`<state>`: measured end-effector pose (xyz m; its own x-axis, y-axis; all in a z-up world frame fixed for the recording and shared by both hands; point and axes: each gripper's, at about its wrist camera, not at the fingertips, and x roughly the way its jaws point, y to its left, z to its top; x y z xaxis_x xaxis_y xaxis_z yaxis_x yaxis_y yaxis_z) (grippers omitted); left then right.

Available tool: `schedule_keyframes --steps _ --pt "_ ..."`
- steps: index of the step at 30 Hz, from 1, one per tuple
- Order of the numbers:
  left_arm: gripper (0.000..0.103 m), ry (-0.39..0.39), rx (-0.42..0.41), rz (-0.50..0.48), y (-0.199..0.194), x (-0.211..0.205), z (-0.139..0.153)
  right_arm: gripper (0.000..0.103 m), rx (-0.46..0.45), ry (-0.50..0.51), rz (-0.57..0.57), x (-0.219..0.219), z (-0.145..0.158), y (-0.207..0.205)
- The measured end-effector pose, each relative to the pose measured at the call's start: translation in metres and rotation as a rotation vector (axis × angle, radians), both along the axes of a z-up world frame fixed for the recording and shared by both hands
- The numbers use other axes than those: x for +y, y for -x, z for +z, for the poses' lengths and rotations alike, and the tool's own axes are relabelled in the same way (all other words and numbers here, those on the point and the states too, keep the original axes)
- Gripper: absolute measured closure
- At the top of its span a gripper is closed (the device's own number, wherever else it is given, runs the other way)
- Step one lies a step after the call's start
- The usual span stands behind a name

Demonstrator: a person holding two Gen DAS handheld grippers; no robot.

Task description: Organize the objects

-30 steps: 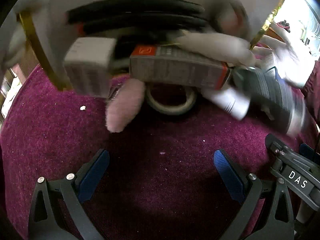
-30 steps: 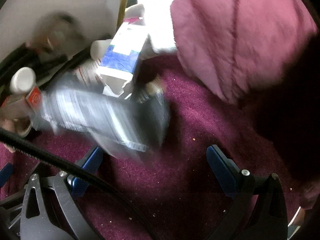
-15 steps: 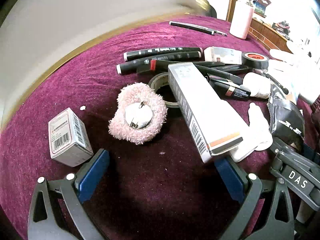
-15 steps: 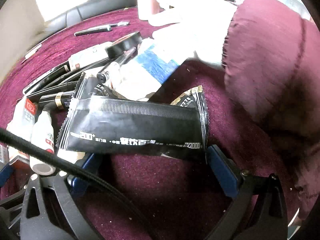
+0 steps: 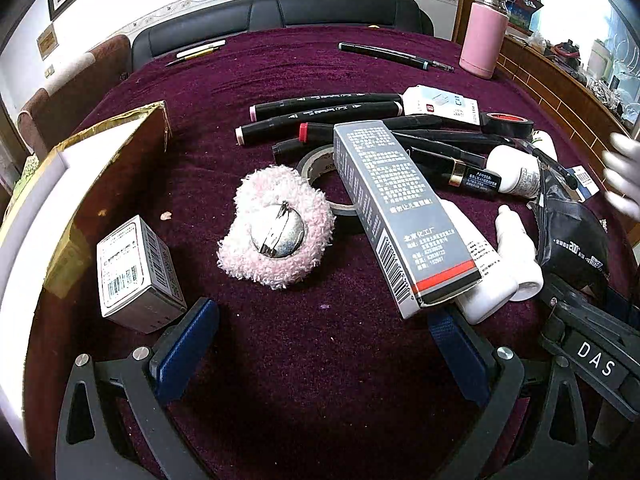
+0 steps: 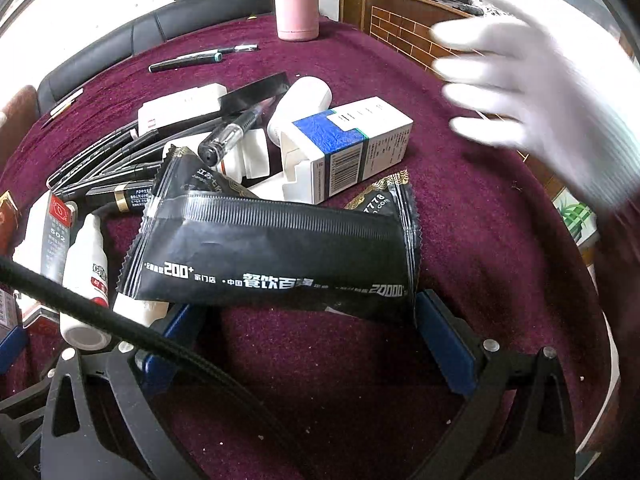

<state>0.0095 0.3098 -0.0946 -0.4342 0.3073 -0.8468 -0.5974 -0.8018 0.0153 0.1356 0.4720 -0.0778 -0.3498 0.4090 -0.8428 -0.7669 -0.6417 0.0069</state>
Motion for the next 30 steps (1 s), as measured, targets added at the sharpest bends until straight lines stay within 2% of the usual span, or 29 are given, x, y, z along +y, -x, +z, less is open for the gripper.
schedule_keyframes --steps 30 --pt "0.001 0.007 0.002 0.002 -0.005 0.008 -0.001 0.000 -0.001 0.002 -0.003 0.001 0.001 0.003"
